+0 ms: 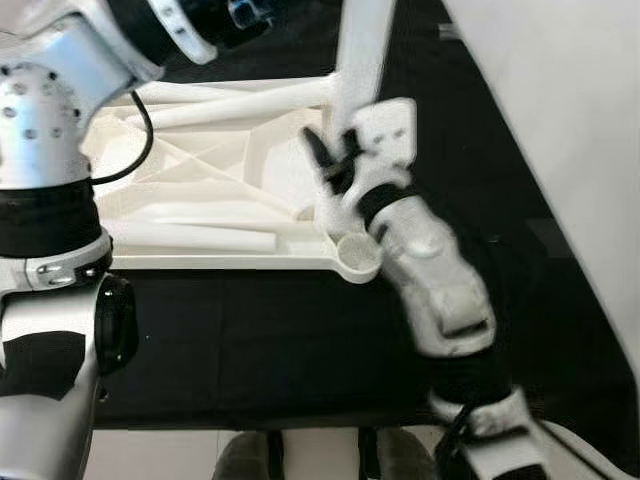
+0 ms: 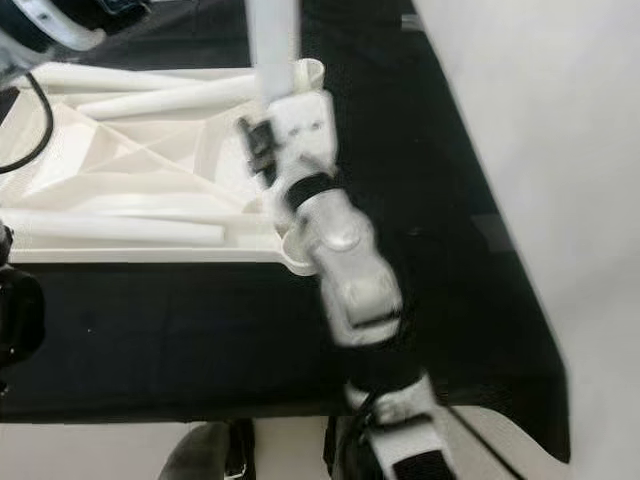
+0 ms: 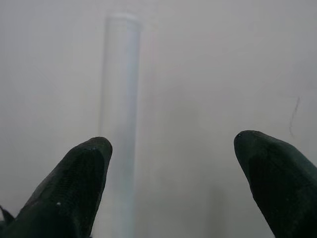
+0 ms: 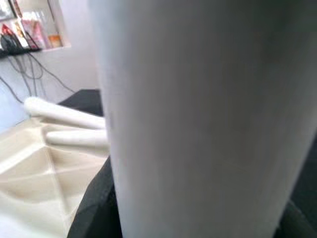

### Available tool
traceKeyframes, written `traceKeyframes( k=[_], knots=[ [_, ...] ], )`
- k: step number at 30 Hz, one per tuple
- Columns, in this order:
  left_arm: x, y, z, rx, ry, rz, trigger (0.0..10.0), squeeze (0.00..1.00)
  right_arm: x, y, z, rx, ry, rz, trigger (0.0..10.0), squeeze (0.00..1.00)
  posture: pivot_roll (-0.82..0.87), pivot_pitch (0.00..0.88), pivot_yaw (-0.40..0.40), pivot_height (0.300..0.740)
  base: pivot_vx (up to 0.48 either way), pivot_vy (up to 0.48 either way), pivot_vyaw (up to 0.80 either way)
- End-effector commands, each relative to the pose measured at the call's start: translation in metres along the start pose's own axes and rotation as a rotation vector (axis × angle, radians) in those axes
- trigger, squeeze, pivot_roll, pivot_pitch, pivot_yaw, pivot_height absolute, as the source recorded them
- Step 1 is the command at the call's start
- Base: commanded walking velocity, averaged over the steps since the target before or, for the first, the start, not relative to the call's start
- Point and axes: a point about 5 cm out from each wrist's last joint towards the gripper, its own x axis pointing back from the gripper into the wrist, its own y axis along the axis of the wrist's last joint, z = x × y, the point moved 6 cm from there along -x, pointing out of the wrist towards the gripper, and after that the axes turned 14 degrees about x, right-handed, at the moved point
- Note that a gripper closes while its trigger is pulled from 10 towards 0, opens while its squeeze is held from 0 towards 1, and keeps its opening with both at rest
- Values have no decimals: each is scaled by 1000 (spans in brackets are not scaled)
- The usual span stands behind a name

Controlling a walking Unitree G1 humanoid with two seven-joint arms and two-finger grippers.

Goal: Building children table

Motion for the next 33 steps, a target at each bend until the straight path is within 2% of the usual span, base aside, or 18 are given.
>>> traceKeyframes(
  k=[1,2,3,5,6,7,9,10,12,16,20,21,26,27,28,33],
  knots=[
    [2,1,-8,-7,-17,6,10000,1000,1,-10,0,-10,4,32,10000,0,20,206,47,740,0,0,0],
    [2,-2,-10,-15,-14,12,10000,1000,0,-8,-1,-2,8,25,10000,0,20,205,46,740,0,0,0],
    [2,-7,-9,-39,13,23,10000,773,-2,-4,3,18,38,0,10000,0,24,198,40,740,0,0,0],
    [3,-8,-8,-51,24,24,10000,773,-3,-1,6,31,54,-13,10000,0,24,198,40,740,0,0,0],
    [4,-7,-4,-69,54,20,10000,129,-3,2,10,36,74,-26,10000,0,23,195,40,740,0,0,0],
    [4,-8,1,-91,89,18,10000,0,-4,4,14,38,89,-37,10000,0,23,193,39,740,0,0,0],
    [6,-6,14,-141,175,10,10000,0,-4,10,22,46,123,-66,10000,0,22,190,39,740,0,0,0],
    [6,-6,14,-141,175,10,10000,0,-4,10,22,46,123,-66,10000,0,22,190,39,740,0,0,0],
    [8,-2,24,-172,240,-9,10000,0,-4,15,26,66,148,-92,10000,0,21,188,39,740,0,0,0],
    [9,1,31,-173,271,-32,10000,0,-3,19,29,92,164,-113,10000,0,21,186,39,740,0,0,0],
    [6,-1,37,-162,278,-46,10000,0,-1,30,40,107,208,-157,10000,0,12,181,43,740,0,0,0],
    [4,-3,41,-154,284,-49,10000,0,1,38,48,120,242,-191,10000,0,12,181,43,740,0,0,0],
    [-1,-11,48,-135,276,-29,10000,0,3,43,59,172,284,-223,10000,0,2,175,54,740,0,0,0],
    [-1,-11,48,-135,276,-29,10000,0,3,43,59,172,284,-223,10000,0,2,175,54,740,0,0,0],
    [-5,-17,47,-122,239,-1,10000,0,3,42,62,219,296,-228,10000,0,1,171,57,740,0,0,0],
    [-12,-27,42,-131,170,45,10000,0,-1,39,62,265,294,-217,10000,0,0,165,57,740,0,0,0]
  ],
)
